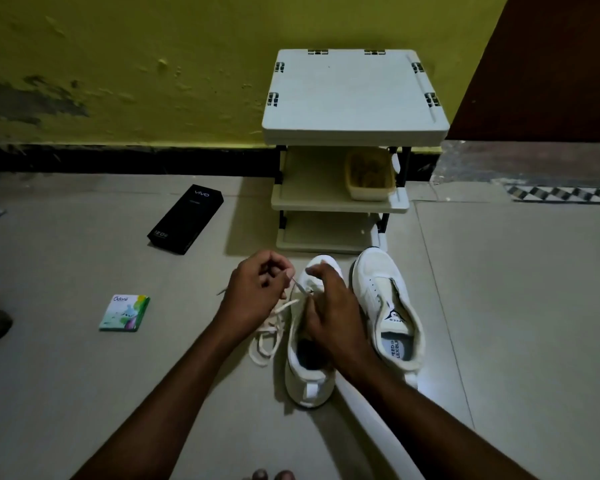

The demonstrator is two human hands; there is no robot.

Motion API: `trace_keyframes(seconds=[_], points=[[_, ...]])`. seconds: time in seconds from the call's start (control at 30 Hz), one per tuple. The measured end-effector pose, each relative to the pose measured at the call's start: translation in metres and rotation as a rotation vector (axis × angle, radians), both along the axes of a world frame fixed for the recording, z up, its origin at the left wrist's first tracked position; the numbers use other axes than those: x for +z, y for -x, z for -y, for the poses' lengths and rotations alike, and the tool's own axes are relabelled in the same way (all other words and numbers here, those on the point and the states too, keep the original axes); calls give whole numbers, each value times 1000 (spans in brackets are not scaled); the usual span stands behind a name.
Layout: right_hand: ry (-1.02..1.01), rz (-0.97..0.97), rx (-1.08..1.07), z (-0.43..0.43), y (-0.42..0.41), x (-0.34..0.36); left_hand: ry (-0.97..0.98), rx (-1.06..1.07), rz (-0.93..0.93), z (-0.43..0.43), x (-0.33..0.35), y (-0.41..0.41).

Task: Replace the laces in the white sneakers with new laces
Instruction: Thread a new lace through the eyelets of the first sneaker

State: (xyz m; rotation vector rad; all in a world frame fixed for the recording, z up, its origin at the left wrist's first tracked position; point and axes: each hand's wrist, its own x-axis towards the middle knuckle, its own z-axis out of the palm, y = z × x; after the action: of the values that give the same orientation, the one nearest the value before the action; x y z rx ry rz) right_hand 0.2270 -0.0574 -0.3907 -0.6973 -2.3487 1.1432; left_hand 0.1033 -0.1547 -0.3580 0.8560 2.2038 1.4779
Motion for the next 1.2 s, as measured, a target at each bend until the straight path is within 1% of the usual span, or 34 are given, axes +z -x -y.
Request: trace_keyframes(seconds=[0.07,0.1,0.17,0.23,0.33,0.43,0.5,0.6,0.67,0.73,0.8,0.9,1.03,1.1,1.2], points=[[201,-26,94,-6,12,17,-76,-7,29,7,17,-5],[245,-48,119,-11,17,22,-93,-9,27,12,21,-6],[245,-95,125,-19,27,30,-90,4,-6,23,22,0],[266,-137,120,-25,31,35,-42,20,-60,35,14,10],[320,-182,-14,-36,31,38,62,75,-72,57,-10,27],[290,-117,-112,-46,31,36,205,116,-27,76,-34,33],[352,-102,-167,-52,32,34,298,138,-32,85,-45,32],[470,-141,-231,-56,33,34,404,147,-2,93,-59,31],[532,-165,-262,-57,33,33,430,145,36,95,-64,28],[565,-170,-249,-57,32,31,432,147,15,89,-62,23],[528,-137,-237,-56,28,25,387,157,12,77,-55,18],[275,57,-257,-53,12,18,236,157,111,52,-46,14],[39,191,-193,-46,-8,11,101,188,204,11,-31,7],[-16,274,-125,-43,-10,7,33,164,259,-7,-22,1],[-45,413,-56,-39,-8,4,-29,127,365,-29,-16,-7]])
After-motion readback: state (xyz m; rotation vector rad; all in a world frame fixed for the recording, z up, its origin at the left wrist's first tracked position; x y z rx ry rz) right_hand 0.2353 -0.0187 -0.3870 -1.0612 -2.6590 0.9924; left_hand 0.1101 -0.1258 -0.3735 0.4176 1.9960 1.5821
